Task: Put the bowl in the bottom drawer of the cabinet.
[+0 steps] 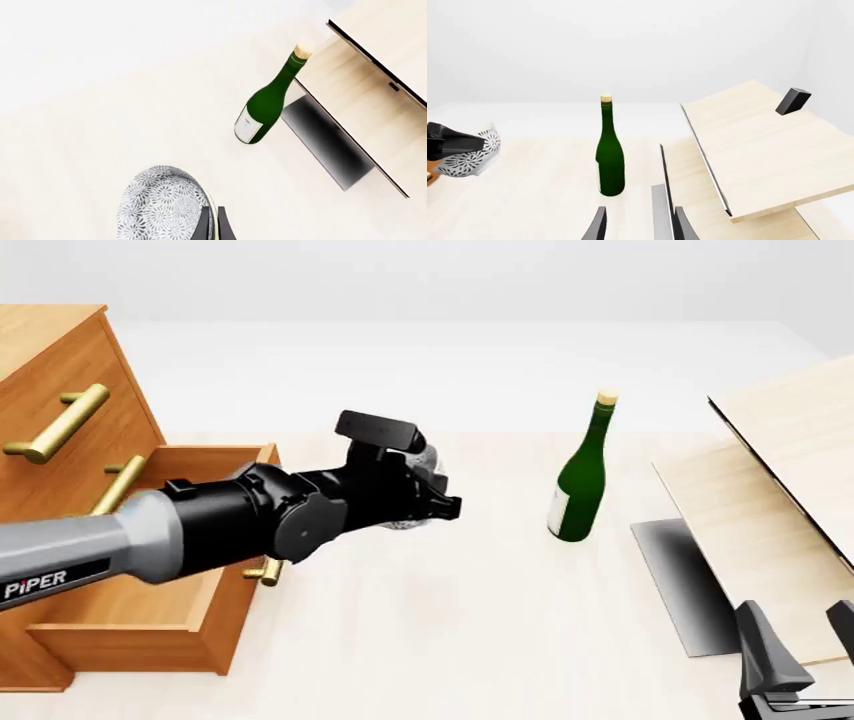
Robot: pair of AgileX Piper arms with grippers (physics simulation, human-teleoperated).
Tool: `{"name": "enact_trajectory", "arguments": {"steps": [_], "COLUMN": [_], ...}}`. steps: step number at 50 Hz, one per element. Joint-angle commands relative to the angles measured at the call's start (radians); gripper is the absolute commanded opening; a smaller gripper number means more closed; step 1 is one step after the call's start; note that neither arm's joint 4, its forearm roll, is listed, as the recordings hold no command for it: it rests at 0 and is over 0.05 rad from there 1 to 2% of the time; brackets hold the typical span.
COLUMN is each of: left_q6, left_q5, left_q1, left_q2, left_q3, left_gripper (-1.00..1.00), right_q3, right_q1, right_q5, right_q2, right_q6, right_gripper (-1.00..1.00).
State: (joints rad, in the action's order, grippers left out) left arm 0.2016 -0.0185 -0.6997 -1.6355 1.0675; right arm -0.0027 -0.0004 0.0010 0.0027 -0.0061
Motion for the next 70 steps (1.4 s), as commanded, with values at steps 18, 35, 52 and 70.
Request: {"name": "enact_trajectory", "arguments": {"steps": [18,35,52,70], "left_q6": [-0.013,-0.013,-0.008,0.002], "left_q5": [-0.001,-0.011,-0.013,-0.014], "left_q1": [0.082,0.156,0.217,0.278], "left_q2": [0.189,0.273,0.347,0.401], "left_q3": [-0.089,-0.143,-0.181,-0.222], "left_gripper": [-1.00,-1.00,-1.00,-1.00], "right_q3": [0.000,0.000,0.000,0.000], "right_q1": [0.000,0.000,0.000,0.000], "right_q5": [0.000,0.000,0.000,0.000], "right_q2": [0.000,0.000,0.000,0.000], "right_q6": [0.000,0.000,0.000,0.000], "right_gripper": [1.00,1.00,1.00,1.00]}}
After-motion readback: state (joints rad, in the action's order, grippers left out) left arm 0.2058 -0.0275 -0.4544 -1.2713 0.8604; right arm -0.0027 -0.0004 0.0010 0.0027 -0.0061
